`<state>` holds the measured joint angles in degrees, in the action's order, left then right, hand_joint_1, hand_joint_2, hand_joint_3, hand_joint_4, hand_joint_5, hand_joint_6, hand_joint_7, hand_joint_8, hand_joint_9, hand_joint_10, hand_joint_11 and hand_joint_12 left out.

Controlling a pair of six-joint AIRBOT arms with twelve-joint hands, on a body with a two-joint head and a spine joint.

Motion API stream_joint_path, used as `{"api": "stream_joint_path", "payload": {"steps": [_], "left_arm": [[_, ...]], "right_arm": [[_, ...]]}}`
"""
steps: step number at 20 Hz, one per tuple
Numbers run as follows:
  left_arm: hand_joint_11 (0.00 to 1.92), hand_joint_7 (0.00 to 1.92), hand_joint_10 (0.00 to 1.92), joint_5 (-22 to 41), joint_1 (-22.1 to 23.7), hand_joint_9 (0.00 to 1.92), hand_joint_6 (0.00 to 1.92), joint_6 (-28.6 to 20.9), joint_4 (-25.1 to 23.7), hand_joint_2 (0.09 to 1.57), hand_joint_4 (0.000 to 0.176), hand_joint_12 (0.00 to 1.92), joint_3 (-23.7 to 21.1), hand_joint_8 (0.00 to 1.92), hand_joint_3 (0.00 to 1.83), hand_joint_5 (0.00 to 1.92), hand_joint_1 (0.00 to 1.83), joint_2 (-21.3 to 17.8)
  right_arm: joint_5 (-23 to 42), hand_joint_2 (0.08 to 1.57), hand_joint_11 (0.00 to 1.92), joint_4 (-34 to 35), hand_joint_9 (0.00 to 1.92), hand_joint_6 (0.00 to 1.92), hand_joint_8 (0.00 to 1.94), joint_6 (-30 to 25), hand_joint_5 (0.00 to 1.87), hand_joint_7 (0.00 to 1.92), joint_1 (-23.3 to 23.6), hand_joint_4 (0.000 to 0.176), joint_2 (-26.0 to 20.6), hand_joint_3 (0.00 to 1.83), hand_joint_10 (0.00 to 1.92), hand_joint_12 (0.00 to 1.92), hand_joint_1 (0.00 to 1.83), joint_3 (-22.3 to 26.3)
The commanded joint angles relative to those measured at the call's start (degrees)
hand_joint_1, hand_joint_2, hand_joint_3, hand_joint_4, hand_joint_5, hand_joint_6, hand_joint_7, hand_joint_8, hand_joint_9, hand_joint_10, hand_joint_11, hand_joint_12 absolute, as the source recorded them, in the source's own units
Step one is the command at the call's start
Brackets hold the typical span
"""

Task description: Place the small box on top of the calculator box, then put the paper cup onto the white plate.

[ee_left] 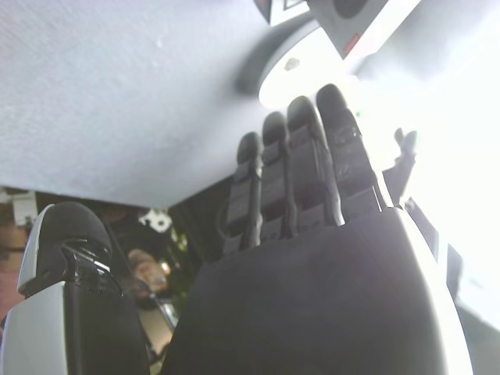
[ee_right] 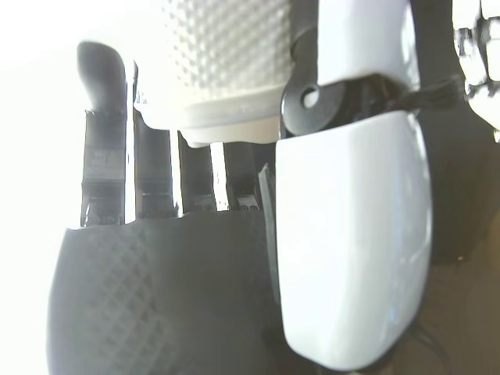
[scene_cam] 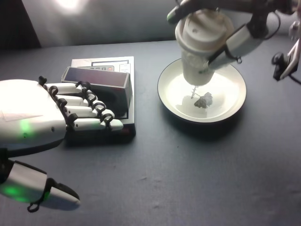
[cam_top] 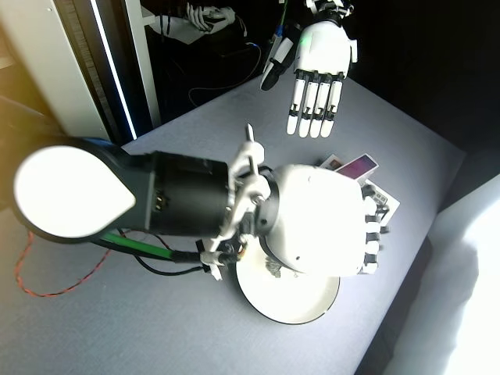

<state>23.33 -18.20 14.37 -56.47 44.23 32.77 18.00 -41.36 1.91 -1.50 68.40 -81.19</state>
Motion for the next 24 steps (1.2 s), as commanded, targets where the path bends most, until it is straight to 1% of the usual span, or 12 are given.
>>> {"api": "stream_joint_path", "payload": {"steps": [1, 3, 4, 5, 7, 8, 9, 11, 12, 14, 17, 24], "left_arm": [[0.0, 0.2, 0.0, 3.28, 0.83, 0.19, 0.0, 0.17, 1.77, 1.07, 0.0, 0.45, -0.02, 0.0, 0.0, 0.14, 0.26, -0.37], [0.0, 0.21, 0.0, 3.11, 1.05, 0.2, 0.01, 0.17, 1.77, 1.07, 0.0, 0.46, -0.1, 0.0, 0.0, 0.14, 0.28, -0.36], [0.0, 0.2, 0.0, 3.09, 1.11, 0.19, 0.0, 0.17, 1.77, 1.07, 0.0, 0.43, -0.11, 0.0, 0.0, 0.13, 0.27, -0.36], [0.0, 0.2, 0.0, 3.09, 1.13, 0.19, 0.0, 0.17, 1.77, 1.08, 0.0, 0.42, -0.14, 0.0, 0.0, 0.13, 0.28, -0.35], [0.0, 0.2, 0.0, 3.06, 1.14, 0.18, 0.0, 0.17, 1.79, 1.08, 0.0, 0.42, -0.11, 0.0, 0.0, 0.13, 0.28, -0.35], [0.0, 0.19, 0.0, 3.04, 1.15, 0.18, 0.0, 0.17, 1.81, 1.09, 0.0, 0.42, -0.06, 0.0, 0.0, 0.12, 0.3, -0.35], [0.0, 0.2, 0.01, 3.04, 1.16, 0.19, 0.0, 0.17, 1.82, 1.08, 0.0, 0.45, -0.02, 0.0, 0.0, 0.12, 0.3, -0.35], [0.0, 0.22, 0.01, 3.04, 1.16, 0.21, 0.0, 0.17, 1.9, 1.07, 0.0, 0.51, 0.06, 0.0, 0.0, 0.15, 0.29, -0.35], [0.0, 0.19, 0.0, 3.01, 1.2, 0.18, 0.0, 0.17, 2.01, 1.08, 0.0, 0.41, 0.09, 0.0, 0.0, 0.11, 0.27, -0.35], [0.0, 0.18, 0.0, 2.91, 1.22, 0.17, 0.0, 0.17, 2.11, 1.09, 0.0, 0.41, 0.13, 0.0, 0.0, 0.11, 0.29, -0.35], [0.0, 0.18, 0.0, 2.87, 1.25, 0.18, 0.0, 0.17, 2.31, 1.1, 0.0, 0.41, 0.22, 0.0, 0.0, 0.11, 0.27, -0.35], [0.0, 0.18, 0.0, 2.87, 1.51, 0.17, 0.0, 0.16, 2.54, 1.09, 0.0, 0.4, 0.23, 0.0, 0.0, 0.11, 0.3, -0.35]], "right_arm": [[6.69, 1.19, 0.56, 3.46, 0.67, 1.24, 1.1, 1.34, 0.83, 0.87, -0.06, 0.0, -0.49, 0.0, 1.32, 1.74, 1.45, -0.57], [7.34, 1.21, 0.55, 7.33, 0.66, 1.28, 1.16, 4.71, 0.79, 0.82, -2.24, 0.0, 0.39, 0.0, 1.33, 1.83, 1.47, -1.06], [7.53, 1.21, 0.49, 9.48, 0.64, 1.3, 1.17, 6.54, 0.8, 0.84, -3.26, 0.0, 0.69, 0.0, 1.44, 1.49, 1.37, -1.08], [8.17, 1.19, 0.6, 12.36, 0.68, 1.22, 1.09, 8.92, 0.82, 0.87, -4.55, 0.0, 1.08, 0.0, 1.29, 1.78, 1.47, -1.12], [8.57, 1.2, 0.59, 13.93, 0.65, 1.26, 1.12, 10.08, 0.8, 0.84, -5.59, 0.0, 1.54, 0.0, 1.32, 1.81, 1.47, -1.31], [8.69, 1.22, 0.46, 13.97, 0.62, 1.34, 1.17, 10.1, 0.77, 0.84, -5.88, 0.0, 1.66, 0.0, 1.47, 1.52, 1.36, -1.4], [8.86, 1.24, 0.39, 14.67, 0.59, 1.42, 1.25, 10.48, 0.71, 0.8, -6.22, 0.0, 1.81, 0.0, 0.94, 1.41, 1.2, -1.58], [8.86, 1.24, 0.35, 17.24, 0.67, 1.43, 1.27, 11.41, 0.71, 0.78, -7.15, 0.011, 2.1, 0.0, 0.48, 1.34, 1.16, -2.31], [8.85, 1.24, 0.34, 17.91, 0.69, 1.36, 0.64, 11.41, 0.72, 0.74, -7.51, 0.0, 2.14, 0.0, 0.4, 1.3, 1.12, -2.63], [8.86, 1.18, 0.27, 18.43, 0.7, 0.38, 0.15, 11.41, 0.7, 0.83, -8.07, 0.0, 2.15, 0.0, 0.24, 1.3, 1.31, -2.67], [8.86, 1.11, 0.2, 18.41, 0.69, 0.06, 0.01, 11.47, 0.78, 0.81, -8.8, 0.0, 2.26, 0.0, 0.13, 1.29, 1.26, -2.67], [8.82, 1.03, 0.0, 15.62, 0.43, 0.0, 0.0, 11.55, 0.45, 0.49, -8.37, 0.0, 2.24, 0.0, 0.0, 1.15, 1.06, -2.65]]}}
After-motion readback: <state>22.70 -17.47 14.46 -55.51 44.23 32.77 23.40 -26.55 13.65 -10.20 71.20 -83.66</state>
